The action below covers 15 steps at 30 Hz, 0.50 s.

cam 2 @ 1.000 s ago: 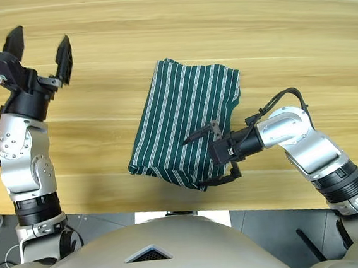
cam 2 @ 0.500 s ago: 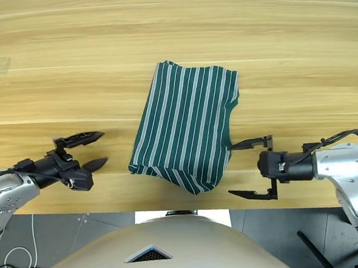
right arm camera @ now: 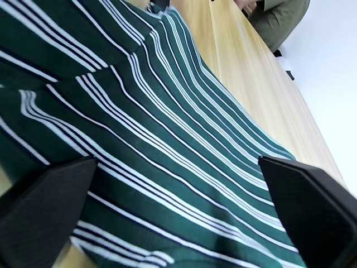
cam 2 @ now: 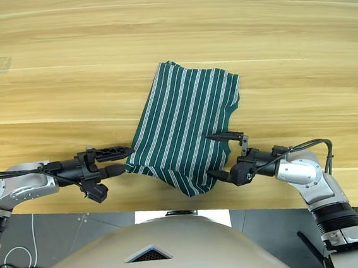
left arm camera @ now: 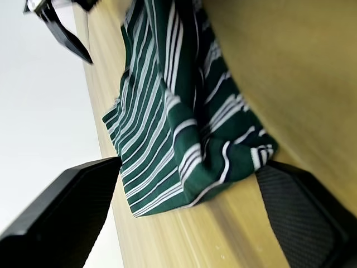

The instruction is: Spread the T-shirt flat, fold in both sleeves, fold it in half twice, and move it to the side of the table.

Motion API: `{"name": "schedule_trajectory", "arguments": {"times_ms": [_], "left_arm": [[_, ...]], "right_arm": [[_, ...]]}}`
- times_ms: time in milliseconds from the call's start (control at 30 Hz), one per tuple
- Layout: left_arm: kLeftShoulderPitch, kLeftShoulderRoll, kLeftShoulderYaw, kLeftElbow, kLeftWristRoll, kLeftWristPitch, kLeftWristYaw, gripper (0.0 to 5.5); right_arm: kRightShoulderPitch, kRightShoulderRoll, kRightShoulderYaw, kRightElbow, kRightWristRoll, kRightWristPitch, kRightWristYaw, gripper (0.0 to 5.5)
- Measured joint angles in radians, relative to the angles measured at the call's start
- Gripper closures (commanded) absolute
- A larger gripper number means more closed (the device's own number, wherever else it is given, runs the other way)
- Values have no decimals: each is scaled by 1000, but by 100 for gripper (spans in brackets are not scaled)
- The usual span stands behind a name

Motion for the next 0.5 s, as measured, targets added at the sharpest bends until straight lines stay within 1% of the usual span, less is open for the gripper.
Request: {"name": "schedule_trajectory", "arguments": {"times_ms": [100, 200, 333, 500], "left_arm": [[9, 5, -7, -5, -2, 2, 11, 112], [10, 1, -28, -5, -4, 7, 31, 112], [-11, -26, -63, 20, -1, 7, 61, 112], [-40, -28, -102, 64, 10, 2, 93, 207]], "right_arm": [[-7, -13, 7, 36, 13, -55, -15, 13], [-82, -9, 0, 111, -21, -124, -67, 13], [-198, 21, 15, 180, -46, -156, -102, 13], [-211, 17, 25, 212, -32, -201, -126, 10]]}}
